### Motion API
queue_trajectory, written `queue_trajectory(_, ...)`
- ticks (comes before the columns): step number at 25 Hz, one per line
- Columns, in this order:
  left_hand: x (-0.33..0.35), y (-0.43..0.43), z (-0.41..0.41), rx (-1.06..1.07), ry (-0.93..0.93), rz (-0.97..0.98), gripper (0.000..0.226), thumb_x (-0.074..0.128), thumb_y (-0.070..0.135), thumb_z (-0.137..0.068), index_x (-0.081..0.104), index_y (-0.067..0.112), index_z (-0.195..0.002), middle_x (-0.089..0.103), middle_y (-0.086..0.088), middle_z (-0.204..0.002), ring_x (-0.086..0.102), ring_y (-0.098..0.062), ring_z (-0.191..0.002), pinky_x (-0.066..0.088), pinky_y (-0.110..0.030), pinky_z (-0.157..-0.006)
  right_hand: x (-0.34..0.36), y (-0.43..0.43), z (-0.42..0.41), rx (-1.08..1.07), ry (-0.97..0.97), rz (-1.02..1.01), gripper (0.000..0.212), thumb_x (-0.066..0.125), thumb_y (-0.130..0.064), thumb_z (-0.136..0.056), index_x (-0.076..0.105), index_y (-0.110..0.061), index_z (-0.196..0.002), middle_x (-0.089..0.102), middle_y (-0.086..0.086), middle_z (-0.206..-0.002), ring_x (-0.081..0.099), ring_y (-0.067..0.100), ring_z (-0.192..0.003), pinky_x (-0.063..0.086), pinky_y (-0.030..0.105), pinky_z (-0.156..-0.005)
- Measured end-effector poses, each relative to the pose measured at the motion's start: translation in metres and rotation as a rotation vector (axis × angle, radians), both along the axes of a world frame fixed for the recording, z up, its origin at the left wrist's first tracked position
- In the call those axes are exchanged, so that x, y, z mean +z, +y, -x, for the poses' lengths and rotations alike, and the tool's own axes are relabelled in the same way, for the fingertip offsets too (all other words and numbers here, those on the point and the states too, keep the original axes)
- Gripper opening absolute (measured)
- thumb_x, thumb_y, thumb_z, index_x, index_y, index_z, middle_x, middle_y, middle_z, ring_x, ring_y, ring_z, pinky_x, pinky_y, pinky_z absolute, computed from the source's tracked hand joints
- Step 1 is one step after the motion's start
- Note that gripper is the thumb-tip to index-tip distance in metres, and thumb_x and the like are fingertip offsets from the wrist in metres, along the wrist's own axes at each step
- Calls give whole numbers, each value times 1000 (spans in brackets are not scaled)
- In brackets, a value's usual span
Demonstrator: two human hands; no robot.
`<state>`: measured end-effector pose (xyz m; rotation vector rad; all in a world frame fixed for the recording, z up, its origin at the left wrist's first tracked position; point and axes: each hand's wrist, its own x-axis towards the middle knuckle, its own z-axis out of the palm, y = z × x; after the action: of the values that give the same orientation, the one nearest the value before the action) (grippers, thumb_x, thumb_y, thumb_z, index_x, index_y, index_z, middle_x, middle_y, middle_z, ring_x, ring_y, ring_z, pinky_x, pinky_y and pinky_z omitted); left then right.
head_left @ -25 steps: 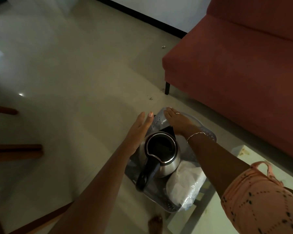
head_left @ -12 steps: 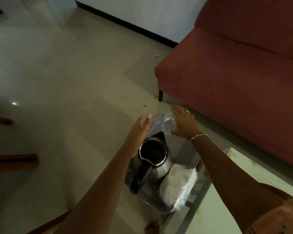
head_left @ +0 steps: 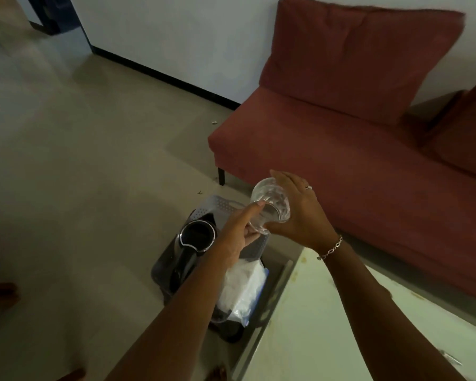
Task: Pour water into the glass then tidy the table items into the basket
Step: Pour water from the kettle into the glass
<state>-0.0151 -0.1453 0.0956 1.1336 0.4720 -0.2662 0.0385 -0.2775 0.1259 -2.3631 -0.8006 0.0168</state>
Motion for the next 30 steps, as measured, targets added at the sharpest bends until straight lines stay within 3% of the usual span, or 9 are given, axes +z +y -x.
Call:
queue_trajectory(4,6,-28,32,-38,-9,51,39,59,39,-79,56,7,-101,60,-15,-101,64,-16,-80,50,-40,-92,-9,-37,43,-51,313,-379,108,85,-12,-59,15,-16,-141,36,-13,-136,42,-2,-120,40,14,-99)
queue_trajectory(6,9,-37,43,-101,-7,30,55,62,50,-65,51,9,-100,58,-16,-99,62,-14,-73,50,-39,-89,-19,-48,60,-95,367,-464,103,83,-6,-59,18,-16,-138,37,-21,-126,44,-9,-114,42,11,-94)
queue_trajectory(9,9,-40,58,-300,-31,-127,73,58,71,-56,52,14,-101,57,-20,-111,58,-24,-97,46,-35,-92,-27,-60,79,-144,351,-574,91,85,-3,-56,30,-20,-127,45,-11,-122,49,-2,-112,46,14,-90)
queue_trajectory(11,3,-29,68,-367,-120,-290,98,55,85,-46,51,17,-117,54,-10,-119,50,-18,-113,38,-29,-97,-29,-65,87,-161,355,-640,90,86,-5,-54,33,-24,-124,48,-3,-123,52,5,-113,49,20,-91)
queue_trajectory(14,-31,13,83,64,-145,-763,97,78,54,-57,40,6,-133,47,-8,-134,43,-21,-126,37,-37,-105,-30,-74,95,-186,366,-655,92,88,-12,-51,34,-20,-125,50,-4,-123,53,6,-113,51,19,-87)
queue_trajectory(17,-83,57,104,239,149,-1092,86,85,25,-59,40,-5,-126,51,-26,-127,49,-37,-119,40,-47,-100,-32,-84,98,-213,376,-631,91,87,-14,-51,34,-23,-124,49,-11,-121,53,2,-111,50,15,-81)
queue_trajectory(21,-132,78,113,155,456,-838,86,81,7,-63,32,-1,-134,49,-25,-132,48,-40,-120,38,-49,-103,-36,-93,100,-277,399,-609,92,86,-15,-50,33,-27,-124,48,-21,-117,52,-9,-105,49,15,-77)
queue_trajectory(25,-153,91,95,158,421,-844,67,79,1,-64,47,-8,-123,55,-27,-124,53,-39,-115,41,-44,-99,-42,-97,101,-331,403,-597,86,78,-13,-54,32,-28,-125,46,-22,-117,51,-12,-105,44,12,-78)
queue_trajectory(30,-163,95,87,317,348,-602,37,64,-20,-65,59,-14,-100,59,-19,-89,57,-31,-86,46,-41,-77,-48,-103,103,-384,403,-585,89,78,6,-58,31,-15,-131,46,-8,-123,50,2,-110,45,22,-85)
